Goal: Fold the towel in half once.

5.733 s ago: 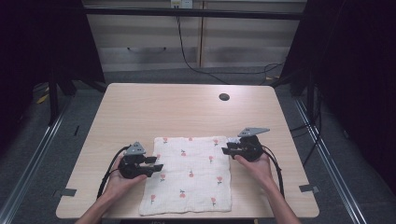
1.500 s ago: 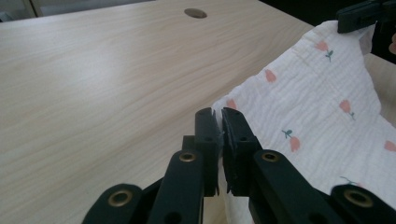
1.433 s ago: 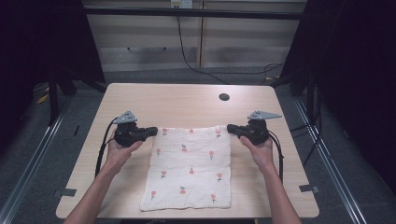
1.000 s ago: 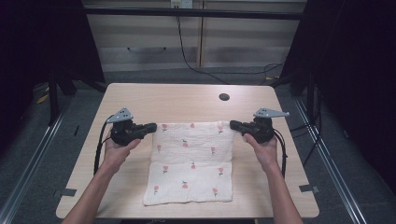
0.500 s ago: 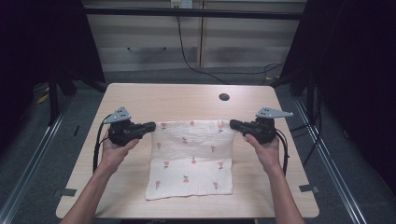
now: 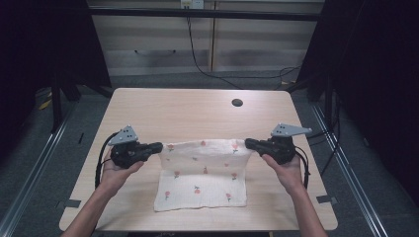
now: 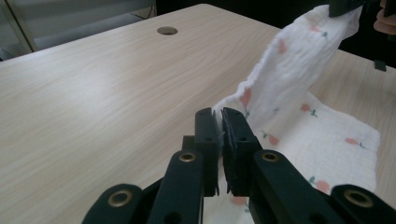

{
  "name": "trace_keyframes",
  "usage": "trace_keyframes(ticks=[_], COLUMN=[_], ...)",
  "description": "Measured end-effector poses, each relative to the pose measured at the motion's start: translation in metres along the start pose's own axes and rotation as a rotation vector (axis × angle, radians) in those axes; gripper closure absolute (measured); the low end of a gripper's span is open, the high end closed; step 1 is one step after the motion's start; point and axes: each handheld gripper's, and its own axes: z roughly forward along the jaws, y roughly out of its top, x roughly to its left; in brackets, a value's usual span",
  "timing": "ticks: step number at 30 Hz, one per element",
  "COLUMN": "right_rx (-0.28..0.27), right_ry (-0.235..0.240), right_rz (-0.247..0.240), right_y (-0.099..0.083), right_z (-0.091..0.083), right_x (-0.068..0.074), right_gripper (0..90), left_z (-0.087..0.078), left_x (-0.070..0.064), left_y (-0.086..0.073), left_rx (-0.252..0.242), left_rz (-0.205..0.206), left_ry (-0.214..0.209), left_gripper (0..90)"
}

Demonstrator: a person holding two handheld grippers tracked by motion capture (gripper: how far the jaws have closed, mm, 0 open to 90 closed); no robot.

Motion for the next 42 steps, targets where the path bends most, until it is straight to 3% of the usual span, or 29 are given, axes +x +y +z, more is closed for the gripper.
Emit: trace_keyframes(ticks=[3, 10, 15, 25, 30, 32, 35, 40, 42], right_rx=[0.026, 0.069, 0.114, 0.168, 0.199, 0.217, 0.241, 0.23, 0.231], right_ry=[0.009, 0.028, 0.029, 0.043, 0.053, 0.056, 0.048, 0.07, 0.073], right_rz=[0.011, -0.001, 0.006, 0.037, 0.031, 0.028, 0.005, 0.027, 0.025], right_y=[-0.01, -0.026, -0.042, -0.071, -0.078, -0.081, -0.084, -0.084, -0.085], right_z=[-0.002, -0.008, -0.007, -0.004, -0.001, 0.002, 0.005, 0.0, -0.004], right_x=[0.002, 0.015, 0.022, 0.025, 0.029, 0.03, 0.033, 0.035, 0.038], right_gripper=[87.2, 87.1, 86.9, 84.8, 84.0, 83.2, 78.7, 72.3, 65.0], left_z=[-0.004, -0.008, -0.007, 0.005, 0.009, 0.011, 0.014, 0.01, 0.007], left_x=[-0.005, -0.017, -0.023, -0.031, -0.037, -0.041, -0.044, -0.046, -0.043], left_y=[-0.005, -0.015, -0.031, -0.059, -0.068, -0.072, -0.076, -0.071, -0.068], left_rx=[0.013, 0.06, 0.056, 0.161, 0.215, 0.234, 0.263, 0.216, 0.184], left_rz=[0.0, 0.017, -0.011, -0.006, 0.019, 0.067, 0.073, 0.045, 0.016], left_ry=[-0.023, -0.027, -0.05, -0.081, -0.097, -0.058, -0.088, -0.132, -0.125], left_gripper=[85.5, 85.5, 85.5, 85.3, 85.0, 84.2, 82.7, 75.4, 71.1])
